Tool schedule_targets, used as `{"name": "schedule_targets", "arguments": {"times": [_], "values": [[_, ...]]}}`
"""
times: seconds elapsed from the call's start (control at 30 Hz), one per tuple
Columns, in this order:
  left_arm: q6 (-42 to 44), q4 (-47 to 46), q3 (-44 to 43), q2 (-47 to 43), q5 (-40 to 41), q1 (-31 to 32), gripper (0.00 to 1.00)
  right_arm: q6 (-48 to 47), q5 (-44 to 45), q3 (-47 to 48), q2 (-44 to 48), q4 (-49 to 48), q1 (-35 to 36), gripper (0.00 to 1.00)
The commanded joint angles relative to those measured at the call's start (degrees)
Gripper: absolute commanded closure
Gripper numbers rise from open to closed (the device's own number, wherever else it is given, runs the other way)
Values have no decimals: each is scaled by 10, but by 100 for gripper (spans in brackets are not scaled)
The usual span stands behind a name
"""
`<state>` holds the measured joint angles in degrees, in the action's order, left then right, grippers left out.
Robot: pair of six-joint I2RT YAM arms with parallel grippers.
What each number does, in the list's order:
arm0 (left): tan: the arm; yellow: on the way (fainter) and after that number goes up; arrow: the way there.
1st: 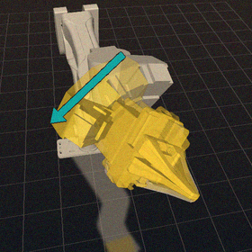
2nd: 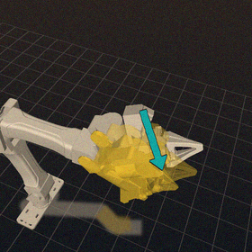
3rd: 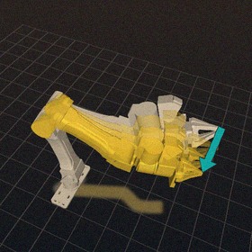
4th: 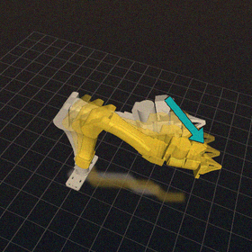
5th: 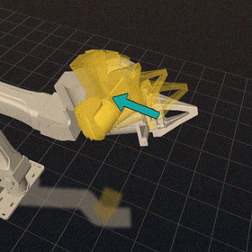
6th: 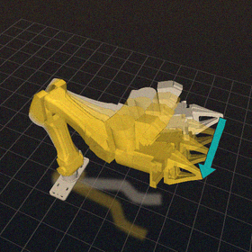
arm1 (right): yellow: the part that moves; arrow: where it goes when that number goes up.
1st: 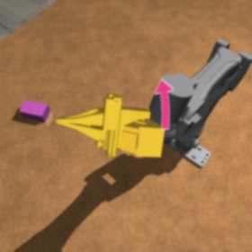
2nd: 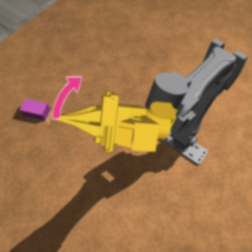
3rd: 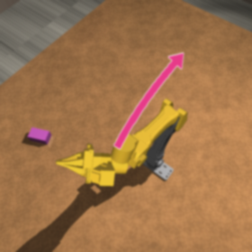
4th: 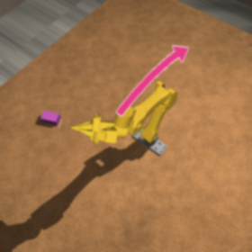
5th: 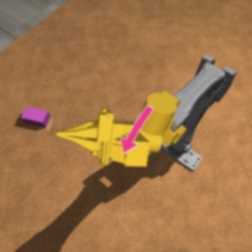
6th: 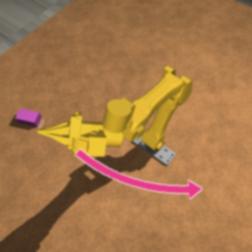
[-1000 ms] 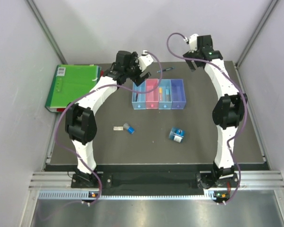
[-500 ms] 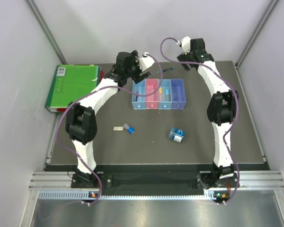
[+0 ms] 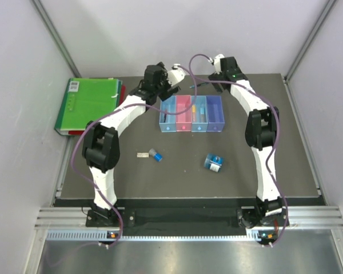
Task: Sort the stationery into containers
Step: Reset both arms
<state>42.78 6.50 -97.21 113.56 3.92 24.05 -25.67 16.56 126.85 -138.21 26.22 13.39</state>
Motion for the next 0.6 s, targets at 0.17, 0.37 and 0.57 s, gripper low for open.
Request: {"name": "schedule_targets", "arguments": {"times": [0.17, 0.37, 0.57], "values": [[-188, -6, 15, -73, 35, -42, 1, 134, -46, -115, 248, -22, -20, 0], [-198, -60, 122, -162, 75, -47, 1, 113, -36, -171, 332, -28, -22, 0], [-198, -94, 200, -232, 91, -48, 1, 102, -14, -196, 370, -17, -27, 0]]}}
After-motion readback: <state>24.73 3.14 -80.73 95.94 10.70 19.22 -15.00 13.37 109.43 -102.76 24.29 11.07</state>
